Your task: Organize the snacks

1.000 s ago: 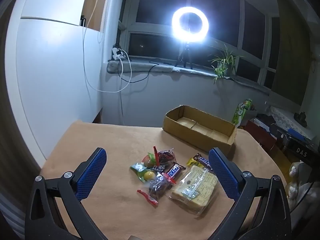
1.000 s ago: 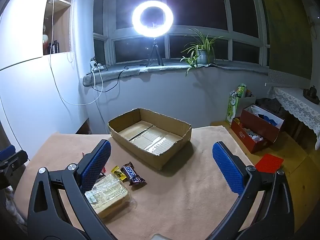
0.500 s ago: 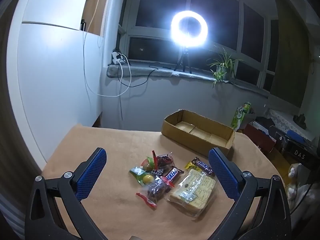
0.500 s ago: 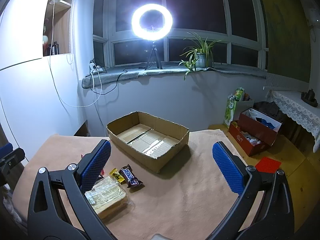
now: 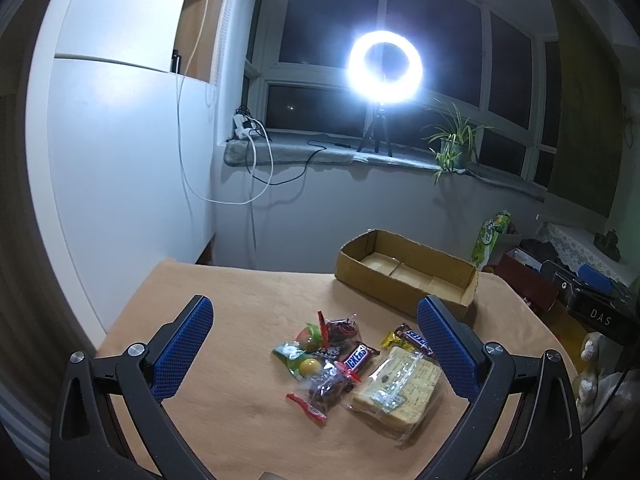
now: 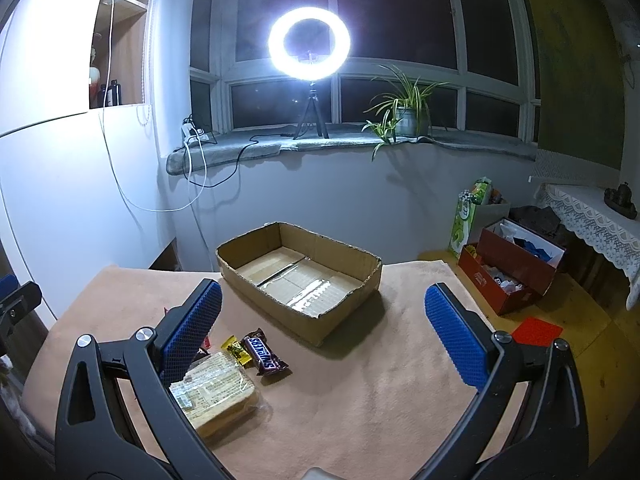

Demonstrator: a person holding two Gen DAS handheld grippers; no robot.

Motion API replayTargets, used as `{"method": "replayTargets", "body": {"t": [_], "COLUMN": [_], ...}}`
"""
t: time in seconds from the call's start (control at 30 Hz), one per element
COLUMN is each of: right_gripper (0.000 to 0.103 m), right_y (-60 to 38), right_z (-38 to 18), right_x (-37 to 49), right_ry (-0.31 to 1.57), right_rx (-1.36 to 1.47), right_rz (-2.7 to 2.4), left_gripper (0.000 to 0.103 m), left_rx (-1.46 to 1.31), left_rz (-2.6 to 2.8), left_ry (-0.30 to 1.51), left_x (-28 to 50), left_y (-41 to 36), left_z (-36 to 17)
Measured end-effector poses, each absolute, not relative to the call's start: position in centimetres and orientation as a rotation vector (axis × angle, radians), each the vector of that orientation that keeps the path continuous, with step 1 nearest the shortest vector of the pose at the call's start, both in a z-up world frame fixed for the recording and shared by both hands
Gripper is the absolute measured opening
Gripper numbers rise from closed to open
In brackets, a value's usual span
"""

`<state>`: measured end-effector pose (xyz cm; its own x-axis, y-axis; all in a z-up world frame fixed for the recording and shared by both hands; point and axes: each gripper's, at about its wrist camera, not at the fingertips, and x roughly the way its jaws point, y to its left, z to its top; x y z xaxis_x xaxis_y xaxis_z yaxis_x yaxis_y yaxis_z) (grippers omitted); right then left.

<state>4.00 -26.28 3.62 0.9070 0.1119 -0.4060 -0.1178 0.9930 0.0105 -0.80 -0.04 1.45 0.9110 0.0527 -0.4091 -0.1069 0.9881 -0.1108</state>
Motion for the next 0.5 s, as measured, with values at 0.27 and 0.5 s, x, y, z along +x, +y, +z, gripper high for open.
{"method": "replayTargets", "body": {"t": [0.27,0.5], "right_gripper": [0.103,0.103], "right_y": [-26.23,-26.12], "right_z": [3.35,2.78], "right_x": [4.08,4.18], "right_ry": [0.425,0.432], "right_rx": [-0.017,-0.020], "right_rz": [0.123,0.122], "left_gripper": [0.102,0.102], "left_rx": [-0.127,-0.124], "left_rz": [0.088,0.088], "left_ry": [0.412,0.415], "left_x": [-1.01,-1.04], "left_y": [-0.01,0.03], "left_z": [1.37,1.32]}}
